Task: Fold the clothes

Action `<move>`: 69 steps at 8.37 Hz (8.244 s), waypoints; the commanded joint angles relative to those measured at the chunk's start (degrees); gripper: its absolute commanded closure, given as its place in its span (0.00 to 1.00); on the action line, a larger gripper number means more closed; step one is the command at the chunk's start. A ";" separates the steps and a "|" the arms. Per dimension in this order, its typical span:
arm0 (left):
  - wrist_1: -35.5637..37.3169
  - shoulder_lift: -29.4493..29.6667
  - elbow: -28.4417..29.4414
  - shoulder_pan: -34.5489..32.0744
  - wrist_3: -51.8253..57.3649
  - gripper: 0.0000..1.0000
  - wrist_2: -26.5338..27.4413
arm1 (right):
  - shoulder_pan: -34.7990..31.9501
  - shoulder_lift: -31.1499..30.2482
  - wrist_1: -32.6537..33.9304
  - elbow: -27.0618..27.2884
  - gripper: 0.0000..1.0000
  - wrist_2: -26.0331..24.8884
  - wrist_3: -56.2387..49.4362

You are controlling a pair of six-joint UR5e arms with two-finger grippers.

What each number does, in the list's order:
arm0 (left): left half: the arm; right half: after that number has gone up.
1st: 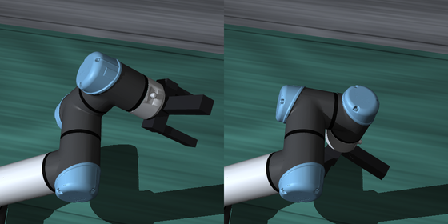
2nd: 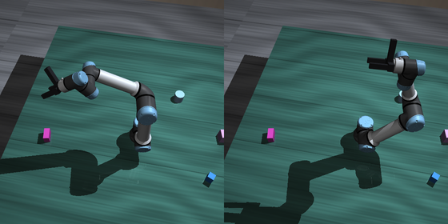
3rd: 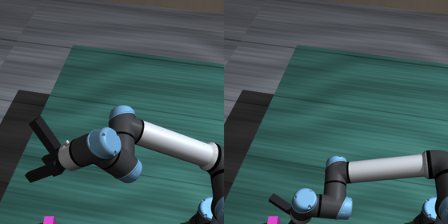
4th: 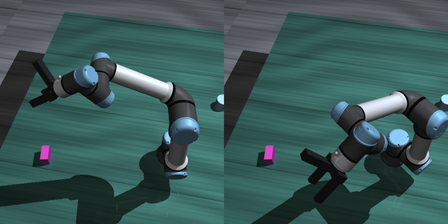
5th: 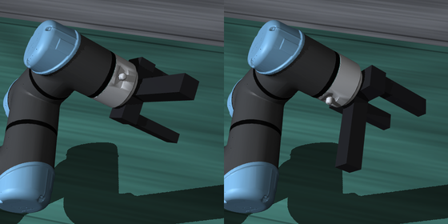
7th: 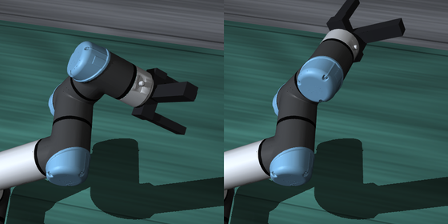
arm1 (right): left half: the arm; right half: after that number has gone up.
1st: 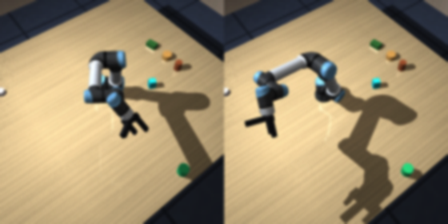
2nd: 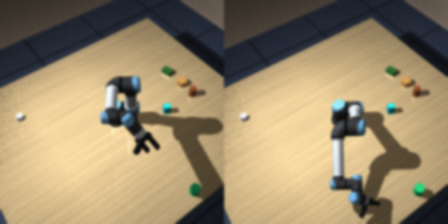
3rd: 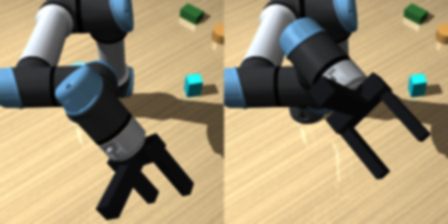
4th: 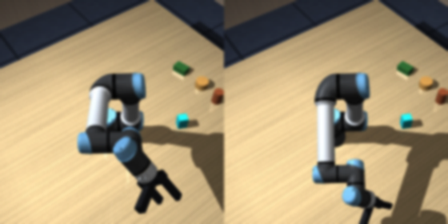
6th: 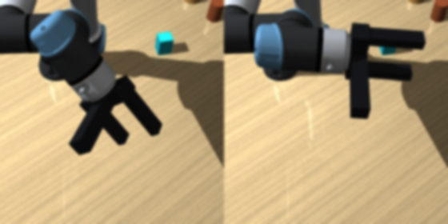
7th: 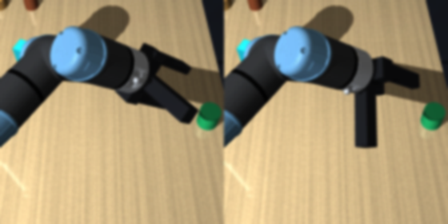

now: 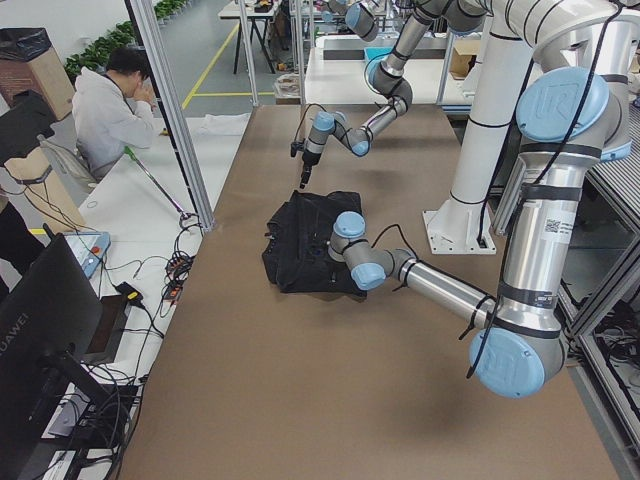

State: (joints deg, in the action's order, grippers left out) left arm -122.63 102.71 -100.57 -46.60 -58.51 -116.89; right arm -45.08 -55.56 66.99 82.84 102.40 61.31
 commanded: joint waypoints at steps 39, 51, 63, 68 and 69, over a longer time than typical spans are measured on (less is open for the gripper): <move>-9.12 35.37 51.52 -13.96 23.35 0.00 7.02 | 4.56 0.10 -1.08 0.04 0.09 -0.71 19.74; -9.12 32.55 47.92 -13.70 22.82 0.00 7.28 | 9.48 0.01 -8.01 -1.28 1.00 -8.71 33.70; -9.12 31.85 47.30 -13.26 21.77 0.00 7.11 | 25.29 -13.53 -6.09 18.58 1.00 -20.21 41.16; -9.21 29.92 44.59 -12.82 21.59 0.00 7.11 | 26.01 -14.58 -6.00 19.29 0.31 -21.28 40.74; -9.21 29.91 44.58 -12.91 21.59 0.00 7.02 | 25.83 -15.62 -6.00 19.37 0.06 -21.11 38.82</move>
State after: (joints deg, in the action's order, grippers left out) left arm -131.82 133.12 -55.23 -59.60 -36.86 -109.82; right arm -19.05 -70.08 60.96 102.16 81.24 102.47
